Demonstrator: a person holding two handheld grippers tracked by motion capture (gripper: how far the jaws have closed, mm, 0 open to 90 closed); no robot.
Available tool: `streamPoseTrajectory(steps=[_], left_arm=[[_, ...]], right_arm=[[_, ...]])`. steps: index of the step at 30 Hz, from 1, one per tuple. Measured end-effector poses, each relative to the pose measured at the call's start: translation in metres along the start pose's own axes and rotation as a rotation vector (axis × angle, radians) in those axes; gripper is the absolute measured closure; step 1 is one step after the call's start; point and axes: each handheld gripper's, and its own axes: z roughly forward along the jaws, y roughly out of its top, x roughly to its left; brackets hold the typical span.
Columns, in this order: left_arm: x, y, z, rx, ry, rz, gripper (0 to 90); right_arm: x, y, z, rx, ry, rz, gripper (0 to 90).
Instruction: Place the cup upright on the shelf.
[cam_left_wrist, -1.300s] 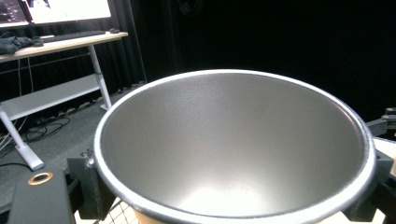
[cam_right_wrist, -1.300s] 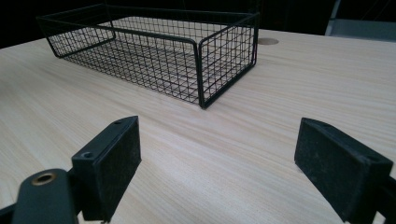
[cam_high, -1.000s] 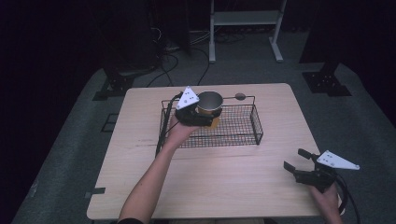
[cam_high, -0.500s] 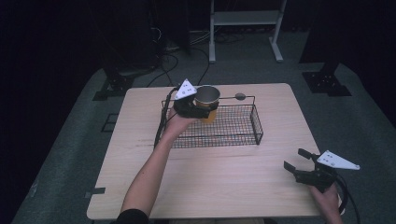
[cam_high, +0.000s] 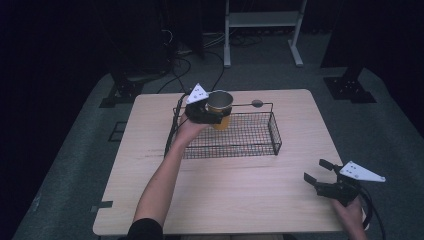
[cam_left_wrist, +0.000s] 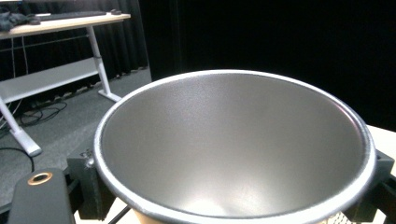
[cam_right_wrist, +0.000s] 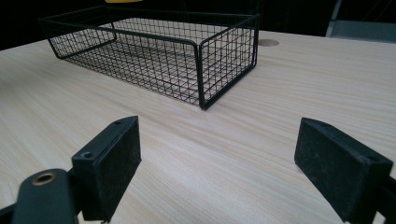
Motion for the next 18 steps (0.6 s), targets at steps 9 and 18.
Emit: streamPoseTrajectory(steps=[9, 18], left_arm=[[0.003, -0.006, 0.01, 0.038, -0.02, 0.004, 12.4], [0.003, -0.009, 0.02, 0.066, -0.04, 0.012, 12.3]], right_arm=[[0.0, 0.0, 0.0, -0.001, -0.001, 0.003, 13.5], [0.0, 0.0, 0.0, -0.001, 0.002, 0.002, 13.5]])
